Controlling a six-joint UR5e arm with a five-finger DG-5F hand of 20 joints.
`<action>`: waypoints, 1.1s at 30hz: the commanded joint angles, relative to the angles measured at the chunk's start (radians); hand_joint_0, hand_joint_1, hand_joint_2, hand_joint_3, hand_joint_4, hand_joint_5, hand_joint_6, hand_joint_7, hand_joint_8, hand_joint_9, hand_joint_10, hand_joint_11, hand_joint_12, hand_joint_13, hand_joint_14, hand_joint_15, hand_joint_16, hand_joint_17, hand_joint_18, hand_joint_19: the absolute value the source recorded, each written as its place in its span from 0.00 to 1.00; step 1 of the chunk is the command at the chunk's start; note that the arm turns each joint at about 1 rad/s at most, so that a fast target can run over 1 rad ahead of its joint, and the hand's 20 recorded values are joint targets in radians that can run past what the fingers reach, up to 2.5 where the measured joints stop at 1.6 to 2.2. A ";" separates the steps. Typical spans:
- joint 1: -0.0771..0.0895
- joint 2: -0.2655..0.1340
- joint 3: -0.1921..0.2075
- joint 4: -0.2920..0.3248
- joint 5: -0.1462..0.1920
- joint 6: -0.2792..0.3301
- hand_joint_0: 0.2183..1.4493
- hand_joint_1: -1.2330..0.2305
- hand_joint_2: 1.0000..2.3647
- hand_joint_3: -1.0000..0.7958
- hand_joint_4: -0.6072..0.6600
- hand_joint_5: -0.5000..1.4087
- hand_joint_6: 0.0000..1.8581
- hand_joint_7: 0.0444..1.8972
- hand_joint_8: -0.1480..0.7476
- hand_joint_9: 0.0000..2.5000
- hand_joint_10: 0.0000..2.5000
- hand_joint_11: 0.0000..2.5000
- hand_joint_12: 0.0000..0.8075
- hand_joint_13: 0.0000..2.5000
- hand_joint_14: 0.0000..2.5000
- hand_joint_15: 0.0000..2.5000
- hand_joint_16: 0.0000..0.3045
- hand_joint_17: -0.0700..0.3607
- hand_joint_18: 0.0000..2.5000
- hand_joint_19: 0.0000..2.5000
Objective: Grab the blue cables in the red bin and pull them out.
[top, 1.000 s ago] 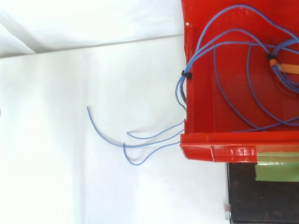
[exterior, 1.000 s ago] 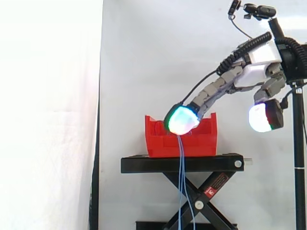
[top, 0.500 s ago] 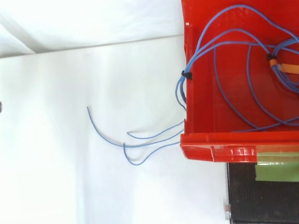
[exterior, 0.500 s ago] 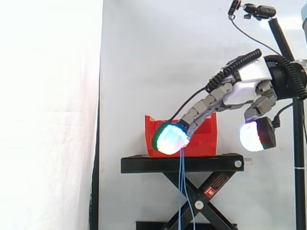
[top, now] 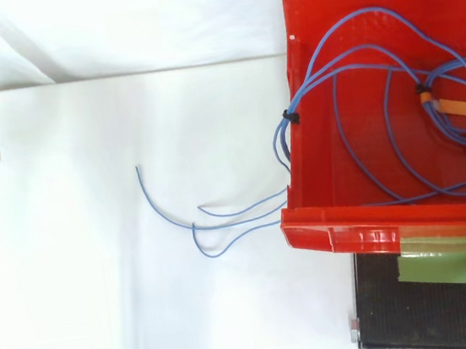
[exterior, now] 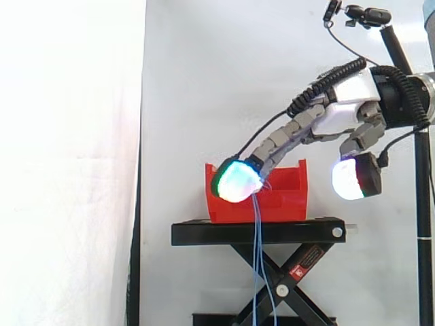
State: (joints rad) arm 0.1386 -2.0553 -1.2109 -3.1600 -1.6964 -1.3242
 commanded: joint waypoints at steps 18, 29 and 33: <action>-0.007 -0.034 0.041 0.018 0.001 -0.137 0.48 0.31 0.00 0.00 0.65 0.47 0.00 0.10 0.44 0.25 0.00 0.10 0.41 0.16 0.00 0.11 0.15 0.40 0.14 0.21; -0.002 -0.055 0.039 0.032 0.006 -0.141 0.48 0.31 0.00 0.00 0.65 0.47 0.00 0.10 0.44 0.25 0.00 0.09 0.41 0.16 0.00 0.11 0.15 0.40 0.14 0.22; -0.002 -0.072 0.039 0.051 0.003 -0.138 0.48 0.31 0.00 0.00 0.65 0.47 0.00 0.10 0.44 0.25 0.00 0.10 0.41 0.16 0.00 0.12 0.15 0.40 0.14 0.22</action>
State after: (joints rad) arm 0.1362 -2.1121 -1.1717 -3.1230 -1.6916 -1.4654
